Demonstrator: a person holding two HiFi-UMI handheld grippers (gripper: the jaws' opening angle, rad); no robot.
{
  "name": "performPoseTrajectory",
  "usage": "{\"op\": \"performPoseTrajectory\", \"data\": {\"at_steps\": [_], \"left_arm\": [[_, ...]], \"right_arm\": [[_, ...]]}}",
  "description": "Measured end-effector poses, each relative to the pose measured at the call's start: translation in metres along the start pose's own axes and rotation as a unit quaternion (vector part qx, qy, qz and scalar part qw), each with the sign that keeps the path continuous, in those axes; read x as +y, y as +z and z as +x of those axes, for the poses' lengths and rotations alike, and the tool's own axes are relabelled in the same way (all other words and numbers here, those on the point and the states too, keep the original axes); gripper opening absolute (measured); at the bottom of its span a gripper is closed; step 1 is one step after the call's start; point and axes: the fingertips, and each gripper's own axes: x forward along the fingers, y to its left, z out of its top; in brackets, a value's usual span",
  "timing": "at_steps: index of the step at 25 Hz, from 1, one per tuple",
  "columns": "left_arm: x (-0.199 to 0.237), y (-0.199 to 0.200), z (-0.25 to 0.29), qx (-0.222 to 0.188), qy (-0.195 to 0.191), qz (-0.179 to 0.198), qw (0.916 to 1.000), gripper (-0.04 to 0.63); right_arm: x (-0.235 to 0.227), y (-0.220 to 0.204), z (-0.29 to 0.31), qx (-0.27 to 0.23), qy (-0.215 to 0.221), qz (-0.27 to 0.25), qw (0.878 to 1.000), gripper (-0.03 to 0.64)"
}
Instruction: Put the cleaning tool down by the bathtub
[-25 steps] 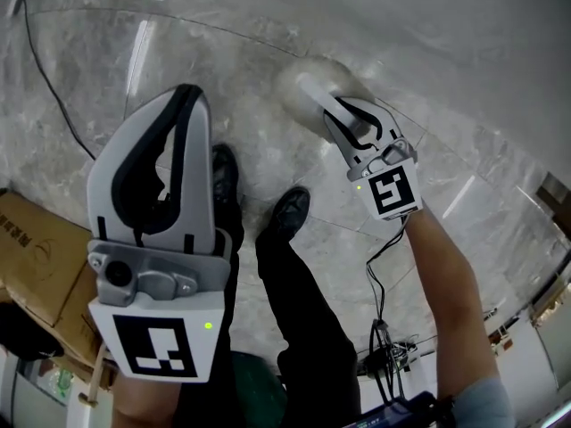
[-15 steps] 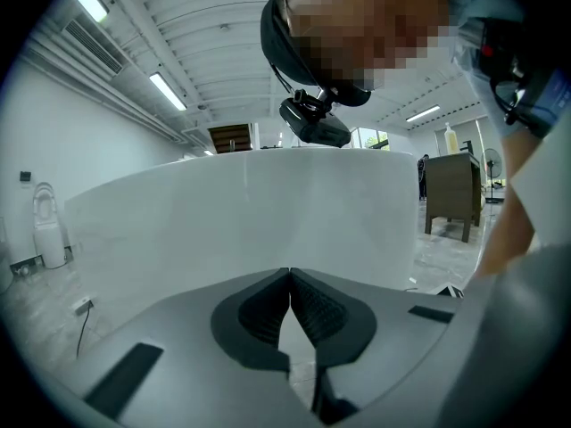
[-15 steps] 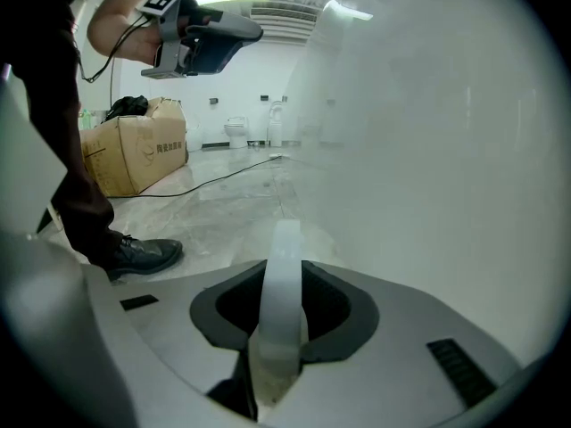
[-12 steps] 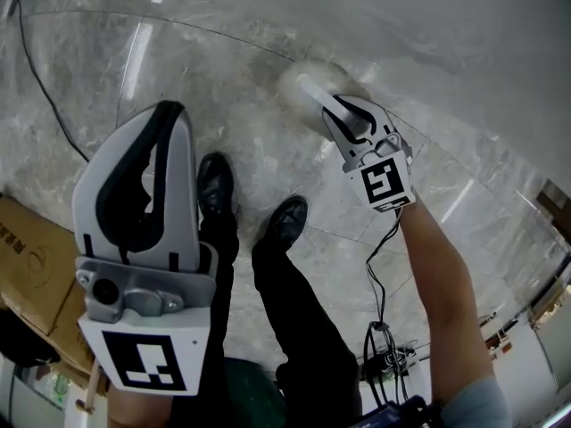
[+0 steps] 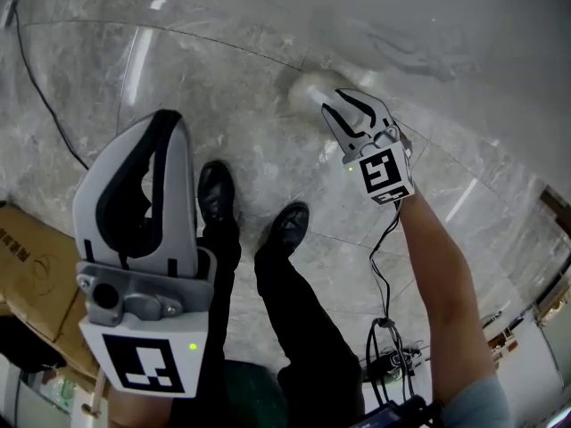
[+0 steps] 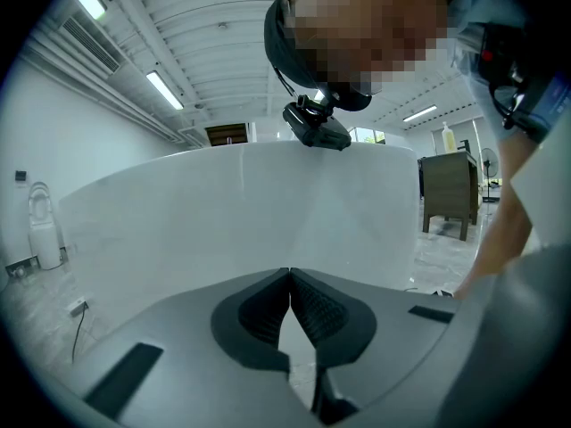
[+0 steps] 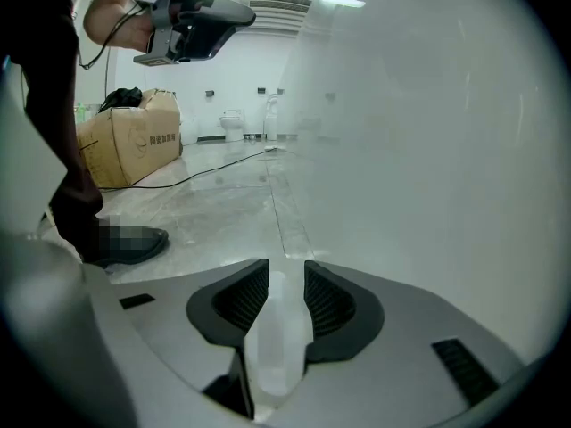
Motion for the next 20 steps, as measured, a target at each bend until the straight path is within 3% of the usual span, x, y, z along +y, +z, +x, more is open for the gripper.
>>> {"op": "performPoseTrajectory", "data": {"at_steps": [9, 14, 17, 20], "left_arm": [[-0.012, 0.044, 0.006, -0.025, -0.013, -0.003, 0.9996, 0.017], [-0.014, 0.087, -0.012, -0.034, -0.016, -0.013, 0.9992, 0.017], [-0.018, 0.124, -0.022, -0.042, -0.022, -0.019, 0.9987, 0.017], [-0.018, 0.161, -0.035, -0.052, -0.027, -0.019, 0.9981, 0.017]], "right_arm": [[0.000, 0.046, -0.050, -0.033, -0.011, -0.003, 0.999, 0.137], [0.009, 0.134, -0.113, -0.087, -0.023, -0.022, 0.996, 0.133], [0.016, 0.197, -0.162, -0.133, -0.036, 0.028, 0.990, 0.132], [0.012, 0.270, -0.214, -0.214, -0.073, 0.097, 0.969, 0.130]]}}
